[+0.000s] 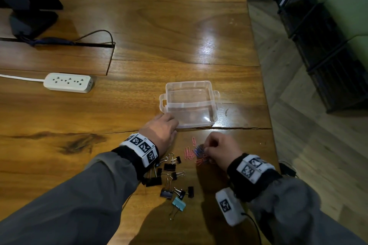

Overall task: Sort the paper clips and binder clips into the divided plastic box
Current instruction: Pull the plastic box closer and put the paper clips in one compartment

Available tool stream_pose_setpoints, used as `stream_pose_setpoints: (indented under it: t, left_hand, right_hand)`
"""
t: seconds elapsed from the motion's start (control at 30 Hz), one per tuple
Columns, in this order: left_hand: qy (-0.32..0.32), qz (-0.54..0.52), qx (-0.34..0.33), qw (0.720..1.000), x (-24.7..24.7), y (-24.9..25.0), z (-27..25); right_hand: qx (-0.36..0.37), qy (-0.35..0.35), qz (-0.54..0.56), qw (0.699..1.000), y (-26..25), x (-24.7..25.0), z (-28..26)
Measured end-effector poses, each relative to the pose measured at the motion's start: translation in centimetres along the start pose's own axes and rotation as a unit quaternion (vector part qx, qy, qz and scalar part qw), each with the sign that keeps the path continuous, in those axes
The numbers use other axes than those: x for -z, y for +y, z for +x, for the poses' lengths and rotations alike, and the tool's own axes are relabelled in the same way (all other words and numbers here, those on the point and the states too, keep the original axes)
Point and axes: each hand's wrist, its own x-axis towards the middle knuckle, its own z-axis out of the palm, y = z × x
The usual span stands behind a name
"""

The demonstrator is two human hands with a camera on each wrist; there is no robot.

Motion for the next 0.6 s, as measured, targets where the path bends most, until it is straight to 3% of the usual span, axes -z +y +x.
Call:
stream_pose_setpoints:
  t: [0.13,0.23,0.33,0.47,0.53,0.6]
  left_hand:
    - [0.0,0.001,-0.001,1.0,-0.1,0.1,-0.3]
    - [0.005,-0.002,-0.001,1.0,-0.1,0.4,-0.5]
    - [0.011,-0.004,-0.001,1.0,-0.1,0.6,-0.6]
    - [0.012,-0.016,0.001,1.0,-0.1,0.3,-0.7]
    - [0.011,-0.021,-0.001,1.0,-0.2,0.1,-0.6]
    - [0.011,-0.024,-0.003,1.0,-0.2,-0.1,-0.3]
  right_hand:
    - [-0.014,0.058,0.171,0.983,-3.0,3.1,1.5]
    - [-0.004,0.088,0.182,0.979,-5.0,3.9,4.1]
    - [0.01,0.07,0.163,0.984,-5.7,2.8,5.8]
    - [0.0,0.095,0.211,0.973,-4.3,2.9,5.0]
    - [0.012,0.117,0.139,0.983,-2.8,3.1,2.9]
    - [0.064,0.093,-0.011,0.994,-1.4,1.9,0.5]
